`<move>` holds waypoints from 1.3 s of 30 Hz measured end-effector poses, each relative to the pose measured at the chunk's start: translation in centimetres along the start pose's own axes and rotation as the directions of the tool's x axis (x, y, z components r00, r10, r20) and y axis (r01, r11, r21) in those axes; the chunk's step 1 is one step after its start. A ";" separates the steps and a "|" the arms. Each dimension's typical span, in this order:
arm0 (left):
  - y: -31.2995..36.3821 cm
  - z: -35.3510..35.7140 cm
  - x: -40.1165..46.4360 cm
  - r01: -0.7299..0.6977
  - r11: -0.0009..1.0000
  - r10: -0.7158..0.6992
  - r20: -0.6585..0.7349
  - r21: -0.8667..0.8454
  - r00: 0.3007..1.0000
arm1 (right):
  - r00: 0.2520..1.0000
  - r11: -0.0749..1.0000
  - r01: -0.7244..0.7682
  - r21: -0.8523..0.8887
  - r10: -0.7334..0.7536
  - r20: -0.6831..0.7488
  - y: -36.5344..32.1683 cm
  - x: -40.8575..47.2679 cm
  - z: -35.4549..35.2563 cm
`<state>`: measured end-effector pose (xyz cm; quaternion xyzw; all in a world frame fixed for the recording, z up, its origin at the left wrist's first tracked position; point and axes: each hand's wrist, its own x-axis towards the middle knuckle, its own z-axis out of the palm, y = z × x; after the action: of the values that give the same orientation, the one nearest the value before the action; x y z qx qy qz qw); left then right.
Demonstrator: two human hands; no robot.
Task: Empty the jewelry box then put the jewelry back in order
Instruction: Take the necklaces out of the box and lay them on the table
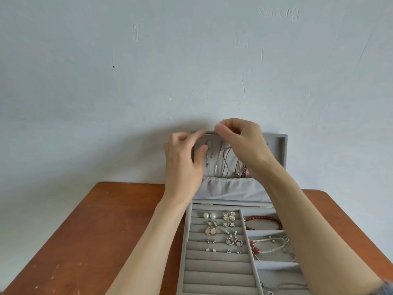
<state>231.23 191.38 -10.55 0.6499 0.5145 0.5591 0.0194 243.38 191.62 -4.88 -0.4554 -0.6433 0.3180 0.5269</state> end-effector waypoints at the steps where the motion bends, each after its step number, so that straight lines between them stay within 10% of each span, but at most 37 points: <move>1: 0.1 0.0 0.1 -0.008 1.000 0.008 0.014 -0.002 1.000 | 1.000 1.000 0.014 0.002 -0.014 0.019 -0.3 -0.1 -0.1; 21: 2.1 1.6 2.5 0.090 0.931 -0.100 -0.010 -0.353 0.995 | 0.997 0.992 0.047 -0.116 -0.039 0.064 1.0 -1.4 -2.2; 39: 1.9 -0.4 6.1 0.093 0.988 -0.070 0.186 -0.121 0.980 | 0.985 0.957 -0.170 0.235 0.159 0.065 0.4 1.2 -2.7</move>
<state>231.24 194.51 -4.89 0.6738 0.4996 0.5284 0.1308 246.05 192.71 -4.16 -0.4332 -0.5719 0.4462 0.5349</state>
